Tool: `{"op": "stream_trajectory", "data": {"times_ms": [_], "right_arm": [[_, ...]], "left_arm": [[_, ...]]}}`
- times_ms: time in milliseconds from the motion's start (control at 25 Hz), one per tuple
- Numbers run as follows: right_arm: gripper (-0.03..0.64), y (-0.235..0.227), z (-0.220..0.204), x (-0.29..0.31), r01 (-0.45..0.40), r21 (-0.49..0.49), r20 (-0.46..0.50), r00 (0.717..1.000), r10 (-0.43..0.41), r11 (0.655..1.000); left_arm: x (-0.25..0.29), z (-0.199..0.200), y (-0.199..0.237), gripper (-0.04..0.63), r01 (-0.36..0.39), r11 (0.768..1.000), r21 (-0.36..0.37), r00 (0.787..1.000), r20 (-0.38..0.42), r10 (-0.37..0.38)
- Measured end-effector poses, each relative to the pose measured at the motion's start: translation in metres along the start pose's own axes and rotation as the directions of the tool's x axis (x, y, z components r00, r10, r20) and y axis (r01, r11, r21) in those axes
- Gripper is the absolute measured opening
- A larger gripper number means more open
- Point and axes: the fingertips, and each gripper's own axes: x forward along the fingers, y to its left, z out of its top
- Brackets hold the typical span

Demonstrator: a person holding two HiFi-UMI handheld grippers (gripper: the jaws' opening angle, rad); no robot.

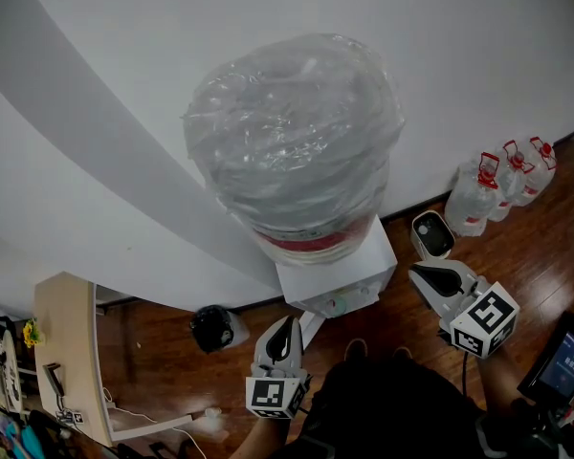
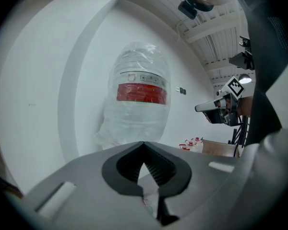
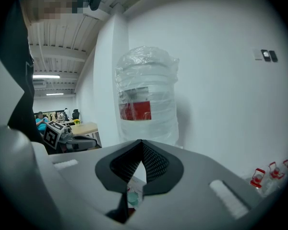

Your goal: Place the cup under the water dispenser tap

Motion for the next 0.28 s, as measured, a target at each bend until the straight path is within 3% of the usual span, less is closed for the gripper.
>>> {"op": "stream_trajectory", "data": {"times_ms": [280], "right_arm": [[0.0,-0.0071,-0.0012,-0.002,0.016,0.006,-0.01,1.0,-0.016,1.0]], "left_arm": [[0.0039,-0.0034,-0.0015,0.002,0.007,1.0,0.006,1.0,-0.002,-0.007]]}}
